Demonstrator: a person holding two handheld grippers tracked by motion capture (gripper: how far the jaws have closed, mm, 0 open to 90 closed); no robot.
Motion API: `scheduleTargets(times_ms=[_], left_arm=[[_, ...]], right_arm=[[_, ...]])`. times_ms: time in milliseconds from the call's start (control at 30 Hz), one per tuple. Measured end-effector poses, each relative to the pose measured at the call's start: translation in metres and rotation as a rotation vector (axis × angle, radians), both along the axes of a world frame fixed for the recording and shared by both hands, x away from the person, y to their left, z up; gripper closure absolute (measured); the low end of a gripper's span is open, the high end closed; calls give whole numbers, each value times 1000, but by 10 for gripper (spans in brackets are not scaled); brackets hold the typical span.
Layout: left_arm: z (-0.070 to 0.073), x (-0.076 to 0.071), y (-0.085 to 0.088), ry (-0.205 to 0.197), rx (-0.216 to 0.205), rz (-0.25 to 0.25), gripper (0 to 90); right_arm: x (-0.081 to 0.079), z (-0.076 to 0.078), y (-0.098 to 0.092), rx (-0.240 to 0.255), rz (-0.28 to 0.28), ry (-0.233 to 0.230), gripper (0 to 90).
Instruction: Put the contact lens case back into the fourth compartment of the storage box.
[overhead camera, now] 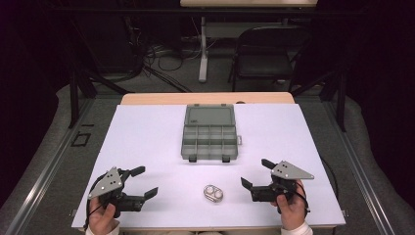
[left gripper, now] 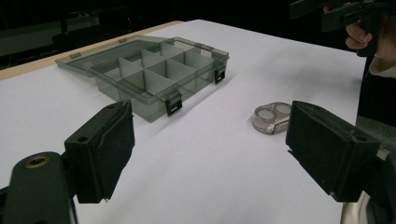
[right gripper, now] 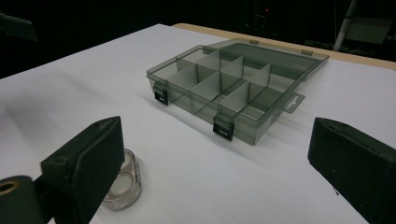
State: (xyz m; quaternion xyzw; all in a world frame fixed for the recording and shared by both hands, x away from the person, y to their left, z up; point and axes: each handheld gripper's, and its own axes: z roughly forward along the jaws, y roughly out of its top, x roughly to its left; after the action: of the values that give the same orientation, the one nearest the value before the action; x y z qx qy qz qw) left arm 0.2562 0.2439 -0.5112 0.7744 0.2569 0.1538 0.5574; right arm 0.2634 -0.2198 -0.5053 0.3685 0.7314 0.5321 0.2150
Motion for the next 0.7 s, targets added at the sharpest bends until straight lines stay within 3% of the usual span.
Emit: scheduleTargets(times_ms=[300,467,700], left_arm=[[0,0,0,3,1,-1,162],[0,0,0,3,1,0,162],[0,0,0,4,1,0,162]], right_arm=[[1,0,1,28,19,35,0],[3,-3,6,-3,6,77,0],[4,-4,9,-41,-4,92,0]])
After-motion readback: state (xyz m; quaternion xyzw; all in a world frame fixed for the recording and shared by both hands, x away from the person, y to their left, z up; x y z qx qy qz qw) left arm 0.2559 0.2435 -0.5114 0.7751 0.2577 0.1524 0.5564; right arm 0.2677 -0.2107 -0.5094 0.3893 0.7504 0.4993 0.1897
